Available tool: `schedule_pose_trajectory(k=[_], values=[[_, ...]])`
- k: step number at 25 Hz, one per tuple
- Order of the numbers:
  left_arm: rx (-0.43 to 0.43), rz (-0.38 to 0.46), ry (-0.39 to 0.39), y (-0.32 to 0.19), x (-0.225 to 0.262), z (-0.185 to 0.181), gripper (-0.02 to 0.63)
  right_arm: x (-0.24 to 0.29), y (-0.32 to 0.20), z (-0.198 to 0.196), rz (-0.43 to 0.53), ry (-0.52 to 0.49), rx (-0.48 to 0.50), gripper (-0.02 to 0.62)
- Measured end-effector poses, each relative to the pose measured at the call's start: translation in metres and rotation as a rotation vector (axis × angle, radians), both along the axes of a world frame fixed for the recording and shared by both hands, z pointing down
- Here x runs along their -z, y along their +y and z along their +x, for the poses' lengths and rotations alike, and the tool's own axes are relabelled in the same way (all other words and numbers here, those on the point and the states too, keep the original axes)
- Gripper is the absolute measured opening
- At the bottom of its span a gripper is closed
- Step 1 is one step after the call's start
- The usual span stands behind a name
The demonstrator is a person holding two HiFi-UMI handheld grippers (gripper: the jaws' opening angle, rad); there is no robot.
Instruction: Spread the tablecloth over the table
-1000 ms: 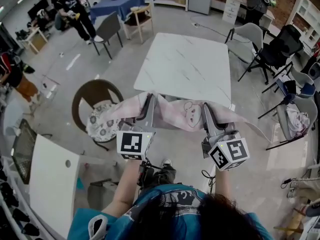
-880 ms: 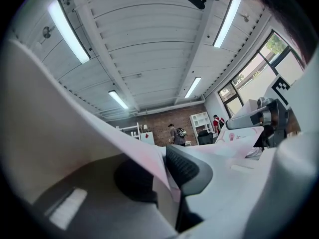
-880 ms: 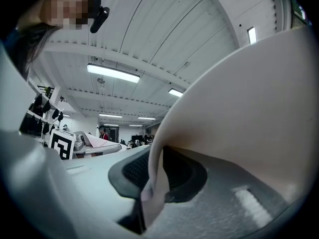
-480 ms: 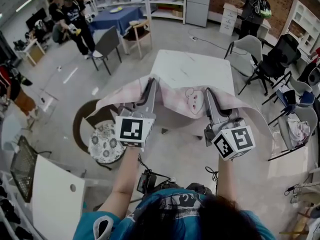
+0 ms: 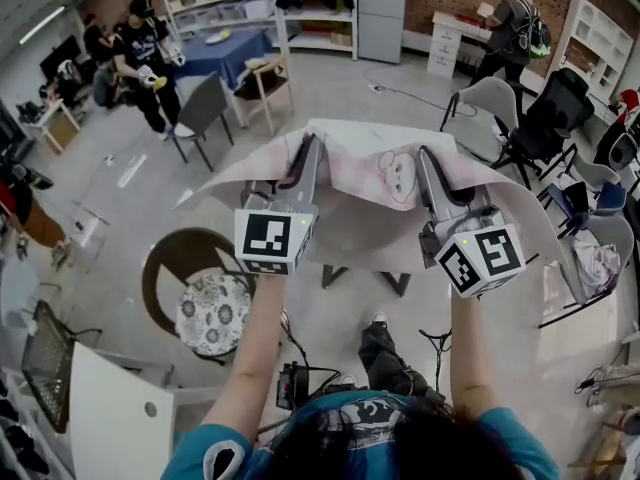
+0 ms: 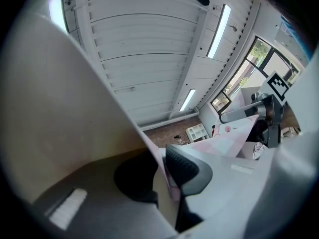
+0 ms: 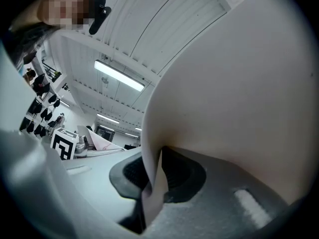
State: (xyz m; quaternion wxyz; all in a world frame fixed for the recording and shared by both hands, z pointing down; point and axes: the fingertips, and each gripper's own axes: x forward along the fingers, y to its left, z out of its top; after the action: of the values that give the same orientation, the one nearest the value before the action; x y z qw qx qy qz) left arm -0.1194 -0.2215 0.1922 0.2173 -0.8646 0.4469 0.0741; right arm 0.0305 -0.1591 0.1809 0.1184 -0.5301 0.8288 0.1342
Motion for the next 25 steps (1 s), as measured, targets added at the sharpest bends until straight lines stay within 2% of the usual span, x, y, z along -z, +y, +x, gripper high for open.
schedule_pose_trajectory(k=[9, 15, 19, 25], values=[[-0.028, 0.028, 0.005, -0.093, 0.028, 0.031, 0.071, 0.024, -0.104, 0.032, 0.042, -0.046, 0.067, 0.034], [-0.011, 0.119, -0.016, -0.168, 0.073, 0.068, 0.063, 0.054, -0.188, 0.07, 0.064, -0.111, 0.139, 0.032], [0.018, 0.152, -0.01, -0.223, 0.094, 0.087, 0.061, 0.073, -0.241, 0.09, 0.13, -0.065, 0.137, 0.034], [0.046, 0.145, -0.018, -0.307, 0.09, 0.112, 0.063, 0.074, -0.321, 0.116, 0.202, 0.037, 0.087, 0.032]])
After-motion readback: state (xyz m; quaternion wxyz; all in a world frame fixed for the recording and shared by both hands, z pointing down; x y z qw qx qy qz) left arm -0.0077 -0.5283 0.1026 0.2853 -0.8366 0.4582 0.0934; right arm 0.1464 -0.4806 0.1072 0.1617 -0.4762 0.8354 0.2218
